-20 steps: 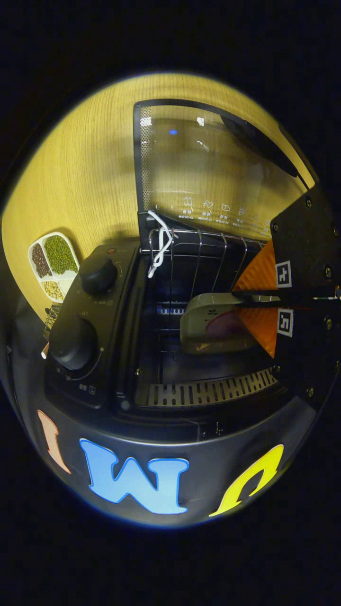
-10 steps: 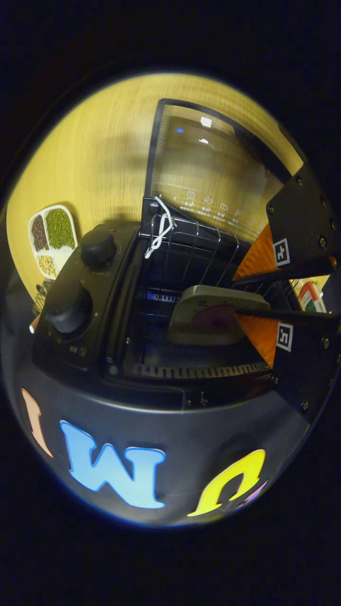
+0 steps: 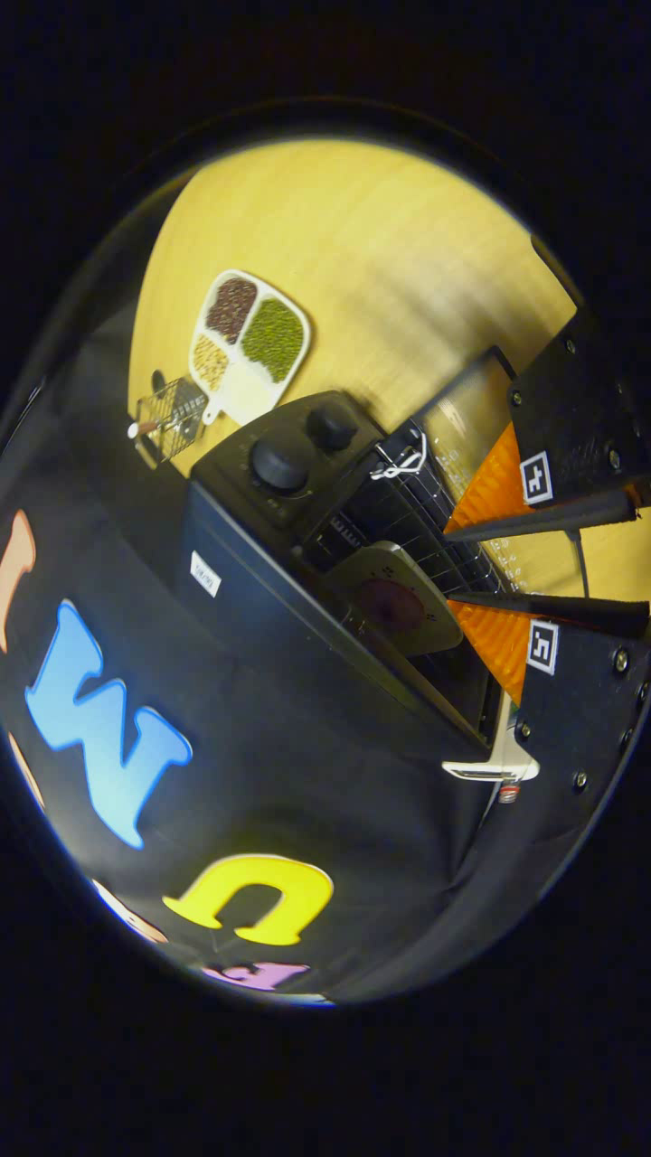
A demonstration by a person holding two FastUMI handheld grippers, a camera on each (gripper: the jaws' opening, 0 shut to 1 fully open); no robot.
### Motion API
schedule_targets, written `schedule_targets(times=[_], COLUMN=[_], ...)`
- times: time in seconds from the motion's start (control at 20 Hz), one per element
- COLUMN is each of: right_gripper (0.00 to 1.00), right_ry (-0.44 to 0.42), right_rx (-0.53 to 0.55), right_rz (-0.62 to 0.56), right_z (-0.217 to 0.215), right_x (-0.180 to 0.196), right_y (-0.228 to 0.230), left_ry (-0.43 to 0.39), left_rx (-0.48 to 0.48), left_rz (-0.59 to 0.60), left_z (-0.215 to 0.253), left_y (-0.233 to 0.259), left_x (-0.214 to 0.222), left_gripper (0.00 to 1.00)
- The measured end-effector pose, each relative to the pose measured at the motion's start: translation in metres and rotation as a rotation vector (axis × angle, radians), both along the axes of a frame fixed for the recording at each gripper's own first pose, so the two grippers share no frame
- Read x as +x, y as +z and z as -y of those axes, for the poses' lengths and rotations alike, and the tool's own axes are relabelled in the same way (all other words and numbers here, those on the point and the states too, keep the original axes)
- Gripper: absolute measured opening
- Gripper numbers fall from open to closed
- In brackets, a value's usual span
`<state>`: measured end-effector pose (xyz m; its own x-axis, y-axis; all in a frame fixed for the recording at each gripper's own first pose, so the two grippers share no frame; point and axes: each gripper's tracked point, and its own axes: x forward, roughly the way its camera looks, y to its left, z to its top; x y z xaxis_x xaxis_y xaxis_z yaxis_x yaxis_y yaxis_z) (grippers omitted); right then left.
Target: Open the electric oven with the left hand, put the food in, and close the electric oven.
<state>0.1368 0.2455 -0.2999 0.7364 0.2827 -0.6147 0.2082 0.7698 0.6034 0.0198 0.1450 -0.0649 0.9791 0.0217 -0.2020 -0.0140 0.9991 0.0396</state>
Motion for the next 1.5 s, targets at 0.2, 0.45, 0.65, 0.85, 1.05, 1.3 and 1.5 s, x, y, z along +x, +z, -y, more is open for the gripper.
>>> schedule_targets(times=[0.2, 0.45, 0.65, 0.85, 1.05, 1.3, 1.5], right_gripper=[0.32, 0.32, 0.32, 0.47, 0.93, 0.92, 0.92], right_ry=[0.102, 0.171, 0.165, 0.13, 0.076, 0.056, 0.053], right_rx=[-0.22, -0.373, -0.453, -0.495, -0.574, -0.586, -0.602], right_rz=[0.199, 0.395, 0.552, 0.664, 0.753, 0.787, 0.797], right_z=[0.05, 0.089, 0.118, 0.151, 0.187, 0.194, 0.203], right_x=[-0.015, -0.03, -0.041, -0.059, -0.075, -0.078, -0.084], right_y=[0.055, 0.114, 0.179, 0.241, 0.278, 0.29, 0.291], left_ry=[-0.015, -0.056, -0.092, -0.125, -0.136, -0.147, -0.176], left_rx=[-0.014, -0.022, -0.026, -0.02, -0.029, -0.011, -0.013], left_rz=[-0.002, 0.001, 0.021, 0.041, 0.034, -0.028, -0.102], left_z=[0.024, 0.059, 0.085, 0.108, 0.119, 0.131, 0.146], left_y=[-0.006, -0.01, -0.002, 0.004, -0.003, -0.025, -0.05], left_x=[0.006, 0.015, 0.023, 0.03, 0.035, 0.042, 0.047], left_gripper=[0.92, 0.97, 0.96, 0.95, 0.98, 0.98, 0.98])
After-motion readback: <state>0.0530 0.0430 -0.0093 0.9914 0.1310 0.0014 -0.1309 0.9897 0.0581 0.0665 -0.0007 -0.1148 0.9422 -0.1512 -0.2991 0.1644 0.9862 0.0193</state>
